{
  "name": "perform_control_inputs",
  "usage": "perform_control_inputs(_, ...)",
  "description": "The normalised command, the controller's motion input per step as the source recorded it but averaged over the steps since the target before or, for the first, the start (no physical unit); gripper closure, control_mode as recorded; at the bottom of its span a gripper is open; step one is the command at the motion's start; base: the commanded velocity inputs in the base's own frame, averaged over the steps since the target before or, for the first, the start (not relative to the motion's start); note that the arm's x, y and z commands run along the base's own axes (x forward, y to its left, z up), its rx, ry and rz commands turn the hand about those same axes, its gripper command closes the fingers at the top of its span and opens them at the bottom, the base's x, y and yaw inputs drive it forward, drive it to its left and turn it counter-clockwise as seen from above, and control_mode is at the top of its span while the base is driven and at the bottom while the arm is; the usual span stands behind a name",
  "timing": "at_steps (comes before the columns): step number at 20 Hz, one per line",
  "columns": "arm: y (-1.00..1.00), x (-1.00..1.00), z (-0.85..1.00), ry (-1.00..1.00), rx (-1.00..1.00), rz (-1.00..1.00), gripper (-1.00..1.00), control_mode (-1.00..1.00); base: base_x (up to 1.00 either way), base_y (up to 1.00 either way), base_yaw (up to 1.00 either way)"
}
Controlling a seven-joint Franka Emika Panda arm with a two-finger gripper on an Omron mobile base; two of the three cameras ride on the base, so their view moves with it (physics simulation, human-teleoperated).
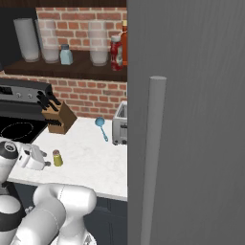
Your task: Put the shaker and condiment bottle from the counter next to their counterparts in the cabinet.
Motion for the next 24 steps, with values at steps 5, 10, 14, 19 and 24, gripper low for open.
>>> perform_control_inputs(5,-0.01,0.04,-0.04,0.0,0.0,0.0,-1.0,-1.0,0.0,0.0,0.0)
perform_control_inputs(10,-0.03,0.14,-0.04,0.0,0.0,0.0,-1.0,-1.0,0.0,0.0,0.0)
perform_control_inputs(14,-0.03,0.15,-0.03,0.0,0.0,0.0,-1.0,-1.0,0.0,0.0,0.0)
perform_control_inputs(19,0.0,0.08,-0.04,0.0,0.0,0.0,-1.0,-1.0,0.0,0.0,0.0)
perform_control_inputs(24,0.0,0.0,-0.04,-0.01,0.0,0.0,-1.0,-1.0,0.0,0.0,0.0)
